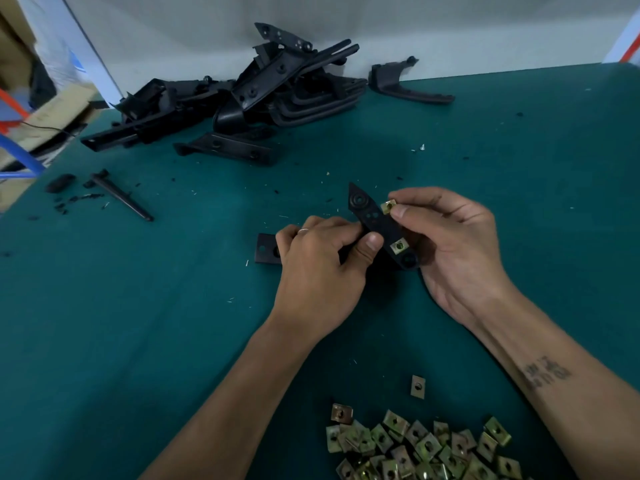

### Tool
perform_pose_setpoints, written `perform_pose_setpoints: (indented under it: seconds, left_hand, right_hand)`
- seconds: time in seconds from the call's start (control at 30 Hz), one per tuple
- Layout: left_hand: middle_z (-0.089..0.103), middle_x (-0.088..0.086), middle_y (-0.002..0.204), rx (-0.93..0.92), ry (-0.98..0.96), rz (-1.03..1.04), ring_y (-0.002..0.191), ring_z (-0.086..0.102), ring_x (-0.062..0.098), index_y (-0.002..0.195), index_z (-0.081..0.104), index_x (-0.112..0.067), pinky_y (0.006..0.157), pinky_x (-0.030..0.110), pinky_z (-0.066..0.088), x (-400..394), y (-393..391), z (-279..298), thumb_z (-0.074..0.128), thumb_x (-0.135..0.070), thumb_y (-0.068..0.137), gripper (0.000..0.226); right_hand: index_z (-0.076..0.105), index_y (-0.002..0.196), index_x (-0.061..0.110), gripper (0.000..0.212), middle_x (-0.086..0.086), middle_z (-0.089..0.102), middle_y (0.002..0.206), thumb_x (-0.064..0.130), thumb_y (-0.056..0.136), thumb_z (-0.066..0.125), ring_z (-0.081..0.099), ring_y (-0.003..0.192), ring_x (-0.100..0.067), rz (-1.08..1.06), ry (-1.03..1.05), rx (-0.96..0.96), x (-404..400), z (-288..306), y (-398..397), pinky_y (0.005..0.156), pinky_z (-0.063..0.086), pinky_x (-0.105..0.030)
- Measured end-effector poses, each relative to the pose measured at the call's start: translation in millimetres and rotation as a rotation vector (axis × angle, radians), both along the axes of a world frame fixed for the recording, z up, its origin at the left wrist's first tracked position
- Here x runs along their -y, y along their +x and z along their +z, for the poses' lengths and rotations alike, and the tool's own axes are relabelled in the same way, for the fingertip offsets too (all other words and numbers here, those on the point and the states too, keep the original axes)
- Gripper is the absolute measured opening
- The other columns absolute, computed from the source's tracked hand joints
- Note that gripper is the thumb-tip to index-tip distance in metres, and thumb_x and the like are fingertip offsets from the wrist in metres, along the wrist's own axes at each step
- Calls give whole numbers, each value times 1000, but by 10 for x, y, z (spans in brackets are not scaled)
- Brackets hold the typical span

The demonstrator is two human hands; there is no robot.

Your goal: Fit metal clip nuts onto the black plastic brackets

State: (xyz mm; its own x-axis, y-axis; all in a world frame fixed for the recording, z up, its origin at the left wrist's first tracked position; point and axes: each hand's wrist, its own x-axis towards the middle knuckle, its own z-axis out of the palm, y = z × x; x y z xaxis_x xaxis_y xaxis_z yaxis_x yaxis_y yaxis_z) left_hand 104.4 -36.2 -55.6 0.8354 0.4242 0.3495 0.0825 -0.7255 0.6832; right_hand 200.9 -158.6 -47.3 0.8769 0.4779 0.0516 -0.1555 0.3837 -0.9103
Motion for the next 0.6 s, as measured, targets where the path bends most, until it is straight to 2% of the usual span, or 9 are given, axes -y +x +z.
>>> perform_pose_setpoints:
  seconds: [0.23,0.37,0.47,0.6]
  left_hand:
    - [50,-19,70,22,7,-6,86,50,9,60,37,-42,92,34,23,1,12,-22,50,-44,96,38]
    - [51,-19,72,26,6,-13,88,50,9,60,37,-44,91,33,22,4,18,-28,50,-46,96,38]
    - [53,-20,74,24,14,-16,89,51,8,63,39,-45,92,33,22,3,23,-37,49,-47,96,35]
    - [52,-20,74,26,8,-17,90,51,9,66,40,-45,93,33,21,3,23,-34,50,-46,96,32]
  right_hand:
    - [79,84,13,17,-10,76,86,-3,85,74,70,80,-20,-65,-63,74,-2,3,-59,72,55,-29]
    - [80,81,15,21,-8,77,87,-5,84,74,71,82,-20,-114,-61,108,-25,10,-91,80,57,-30]
    - [78,78,16,26,-5,75,80,-8,85,71,68,77,-17,-169,-50,131,-29,33,-83,77,56,-27]
    - [76,81,15,23,-7,72,78,-6,89,69,65,73,-17,-101,-88,111,-27,43,-123,68,54,-28]
